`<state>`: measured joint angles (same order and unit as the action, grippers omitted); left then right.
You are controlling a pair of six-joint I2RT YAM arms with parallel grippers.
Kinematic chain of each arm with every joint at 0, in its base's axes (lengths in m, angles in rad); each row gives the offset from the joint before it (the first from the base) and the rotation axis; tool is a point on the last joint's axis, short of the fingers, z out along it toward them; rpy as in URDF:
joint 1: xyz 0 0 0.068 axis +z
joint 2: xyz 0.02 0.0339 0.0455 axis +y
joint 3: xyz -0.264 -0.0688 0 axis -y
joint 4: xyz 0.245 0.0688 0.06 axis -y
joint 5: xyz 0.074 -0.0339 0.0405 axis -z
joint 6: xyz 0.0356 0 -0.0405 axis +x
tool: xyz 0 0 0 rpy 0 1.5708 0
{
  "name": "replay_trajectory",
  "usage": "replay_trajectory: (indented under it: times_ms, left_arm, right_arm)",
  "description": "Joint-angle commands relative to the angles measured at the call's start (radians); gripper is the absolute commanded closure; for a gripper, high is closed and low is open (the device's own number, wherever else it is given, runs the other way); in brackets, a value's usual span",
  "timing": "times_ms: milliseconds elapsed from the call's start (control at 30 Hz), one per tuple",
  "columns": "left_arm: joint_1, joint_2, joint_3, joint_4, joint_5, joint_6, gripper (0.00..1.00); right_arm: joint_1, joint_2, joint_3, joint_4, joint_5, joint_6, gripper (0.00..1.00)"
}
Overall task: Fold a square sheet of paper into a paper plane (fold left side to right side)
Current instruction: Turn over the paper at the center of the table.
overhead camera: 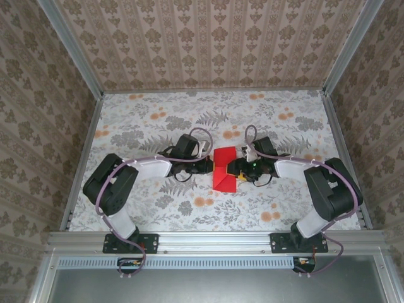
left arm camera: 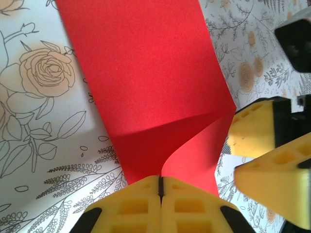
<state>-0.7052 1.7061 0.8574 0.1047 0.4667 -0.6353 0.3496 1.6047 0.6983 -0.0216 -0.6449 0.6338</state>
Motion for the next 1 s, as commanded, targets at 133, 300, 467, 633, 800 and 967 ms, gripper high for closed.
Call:
replay_trajectory:
  times_ms: [133, 300, 467, 633, 800, 967]
  left_arm:
    - [0.010, -0.028, -0.015, -0.013, -0.018, 0.013, 0.95]
    - [0.026, -0.067, -0.031, -0.017, -0.033, 0.003, 0.74]
    - [0.076, -0.172, -0.070, -0.026, -0.025, -0.016, 0.49]
    - [0.155, -0.333, -0.114, -0.043, -0.011, -0.050, 0.23]
    - [0.243, -0.496, -0.148, 0.006, 0.066, -0.127, 0.05]
    - [0.296, -0.569, -0.115, 0.118, 0.210, -0.213, 0.00]
  right_arm:
    - [0.038, 0.087, 0.061, 0.119, -0.068, 0.076, 0.51]
    - [0.042, 0.098, 0.067, 0.163, -0.069, 0.099, 0.74]
    - [0.016, 0.053, 0.082, 0.172, -0.079, 0.082, 0.89]
    - [-0.043, -0.034, 0.115, 0.163, -0.133, 0.023, 0.90]
    - [-0.087, -0.115, 0.184, 0.174, -0.220, -0.027, 0.90]
    - [-0.092, -0.155, 0.275, 0.285, -0.329, 0.015, 0.89]
